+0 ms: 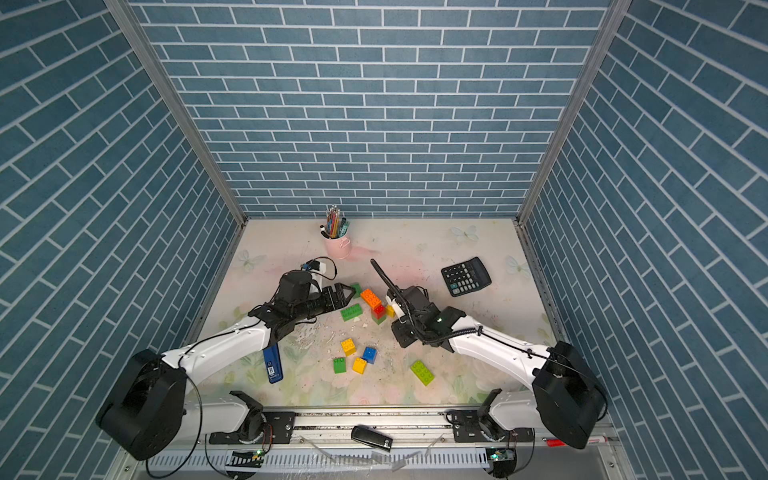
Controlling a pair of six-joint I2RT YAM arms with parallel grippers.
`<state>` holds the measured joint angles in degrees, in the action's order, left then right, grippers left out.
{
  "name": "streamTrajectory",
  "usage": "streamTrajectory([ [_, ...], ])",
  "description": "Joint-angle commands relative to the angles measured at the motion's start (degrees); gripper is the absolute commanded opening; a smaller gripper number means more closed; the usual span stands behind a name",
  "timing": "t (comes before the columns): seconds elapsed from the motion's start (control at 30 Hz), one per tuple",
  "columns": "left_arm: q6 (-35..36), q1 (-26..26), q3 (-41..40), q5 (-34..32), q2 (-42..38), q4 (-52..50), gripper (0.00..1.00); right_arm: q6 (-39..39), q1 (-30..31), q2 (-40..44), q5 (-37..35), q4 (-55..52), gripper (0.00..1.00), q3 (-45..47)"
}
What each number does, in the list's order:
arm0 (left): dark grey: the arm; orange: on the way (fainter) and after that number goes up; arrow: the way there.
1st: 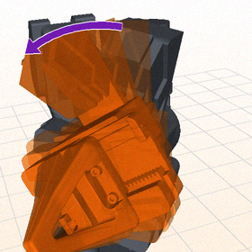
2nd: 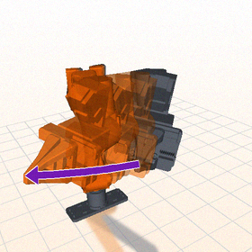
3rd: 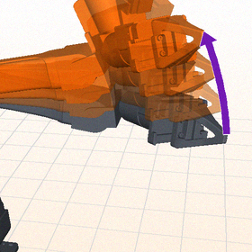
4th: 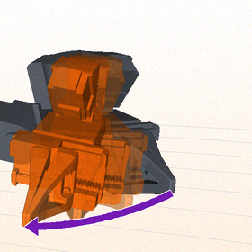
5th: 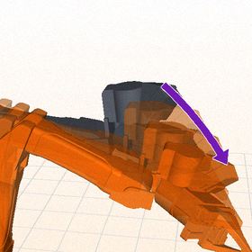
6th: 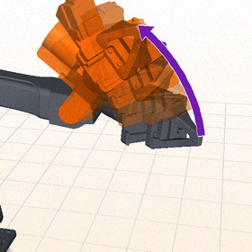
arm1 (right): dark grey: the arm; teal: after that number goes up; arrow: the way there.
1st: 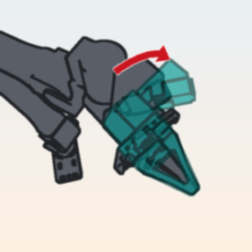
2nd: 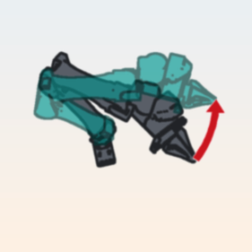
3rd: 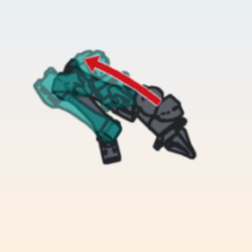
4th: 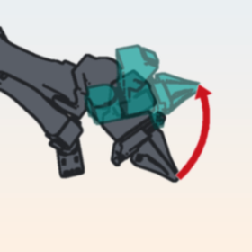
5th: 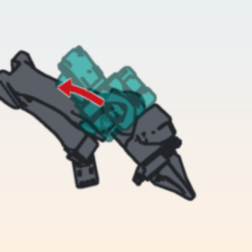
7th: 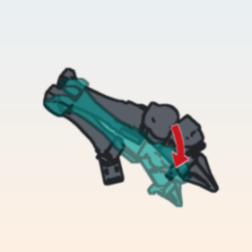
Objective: Assemble a fork with lego
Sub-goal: Pick up the lego brick from the center of the board, then assemble the lego brick with the lego brick.
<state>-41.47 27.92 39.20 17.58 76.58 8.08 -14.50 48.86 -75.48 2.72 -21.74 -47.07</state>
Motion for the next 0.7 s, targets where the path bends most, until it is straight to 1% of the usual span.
streamTrajectory([
  [0.0,3.0,-0.7,4.4,3.2,3.5,-2.8,0.85,2.4,-1.0,-1.0,1.9,-6.9,0.25,-4.8],
  [0.07,3.1,-1.3,6.0,3.2,5.2,-3.8,0.81,3.8,-1.3,-2.0,1.9,-8.6,0.25,-7.3],
  [0.13,2.7,-2.1,6.8,3.8,6.8,-3.5,0.77,5.1,-1.6,-2.9,4.2,-10.0,0.25,-9.7],
  [0.33,3.2,-3.1,11.3,5.8,12.2,-7.0,0.7,9.1,-1.8,-7.1,5.1,-14.5,0.24,-16.4],
  [0.47,3.3,-3.3,12.3,6.4,14.6,-7.7,0.66,11.1,-1.9,-9.7,4.6,-16.3,0.23,-19.7],
  [0.67,2.7,-3.7,13.4,6.8,17.2,-7.8,0.63,12.1,-1.8,-13.6,5.1,-17.7,0.22,-23.4],
])
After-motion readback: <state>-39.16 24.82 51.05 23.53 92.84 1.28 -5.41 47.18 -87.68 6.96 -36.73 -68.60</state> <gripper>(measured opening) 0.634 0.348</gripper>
